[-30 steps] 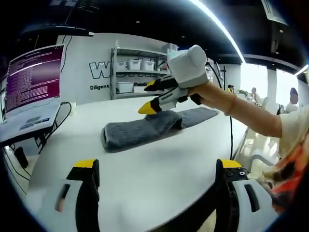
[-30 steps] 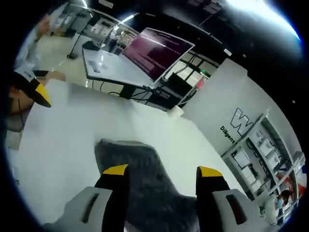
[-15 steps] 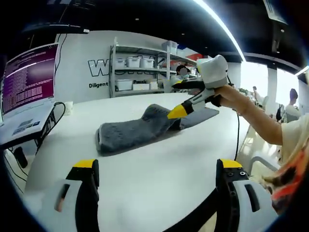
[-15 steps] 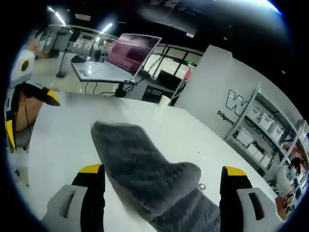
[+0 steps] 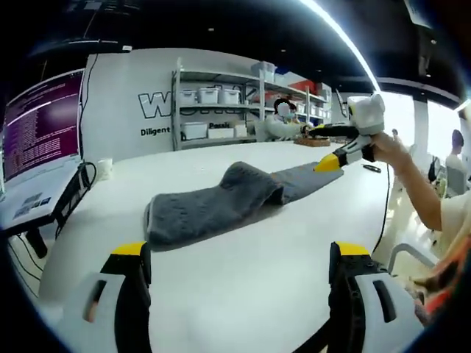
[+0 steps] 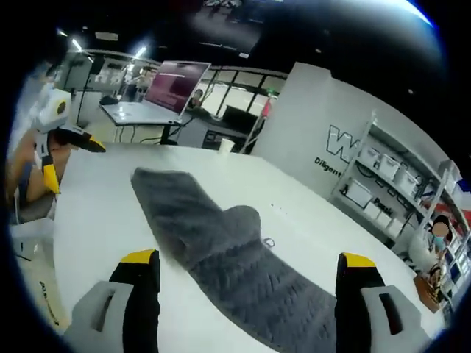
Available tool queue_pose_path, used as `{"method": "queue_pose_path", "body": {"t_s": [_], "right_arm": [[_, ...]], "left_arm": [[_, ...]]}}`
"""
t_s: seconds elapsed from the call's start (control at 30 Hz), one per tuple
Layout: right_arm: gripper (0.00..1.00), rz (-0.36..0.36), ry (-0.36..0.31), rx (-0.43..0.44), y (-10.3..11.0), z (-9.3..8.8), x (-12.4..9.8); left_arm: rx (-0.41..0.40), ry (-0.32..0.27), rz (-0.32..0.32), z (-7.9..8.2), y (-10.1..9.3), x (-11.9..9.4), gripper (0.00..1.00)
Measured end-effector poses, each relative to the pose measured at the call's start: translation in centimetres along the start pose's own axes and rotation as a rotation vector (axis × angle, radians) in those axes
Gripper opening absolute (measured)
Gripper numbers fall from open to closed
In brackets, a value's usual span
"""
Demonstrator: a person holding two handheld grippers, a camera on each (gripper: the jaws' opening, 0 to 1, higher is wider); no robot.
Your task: Open the folded towel by lifting each exposed corner and separating the folded layers until the towel lies flat within the target outline without major curled edges
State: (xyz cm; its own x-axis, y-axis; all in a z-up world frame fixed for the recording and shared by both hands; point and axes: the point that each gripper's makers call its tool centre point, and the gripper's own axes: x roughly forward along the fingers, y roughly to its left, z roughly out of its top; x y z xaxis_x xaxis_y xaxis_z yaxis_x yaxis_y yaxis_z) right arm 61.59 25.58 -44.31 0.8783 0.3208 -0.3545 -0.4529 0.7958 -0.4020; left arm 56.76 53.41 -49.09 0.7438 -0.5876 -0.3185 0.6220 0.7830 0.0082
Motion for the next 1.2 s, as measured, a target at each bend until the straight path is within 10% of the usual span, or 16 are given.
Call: {"method": "queue_pose_path", "body": {"t_s": [0.5,1.2], "right_arm": [[0.99,-0.056,-0.008,0.070,-4.2,-5.7,-6.4],[0.99,0.035,-0.057,0.119,0.2,-8.5,-12.3]], "left_arm": [[0.022,0.027,0.014,0.3,2.0,4.5,0.96],[-0.101,0.054,0.134,-0.7,8.2,9.2,0.86]]}}
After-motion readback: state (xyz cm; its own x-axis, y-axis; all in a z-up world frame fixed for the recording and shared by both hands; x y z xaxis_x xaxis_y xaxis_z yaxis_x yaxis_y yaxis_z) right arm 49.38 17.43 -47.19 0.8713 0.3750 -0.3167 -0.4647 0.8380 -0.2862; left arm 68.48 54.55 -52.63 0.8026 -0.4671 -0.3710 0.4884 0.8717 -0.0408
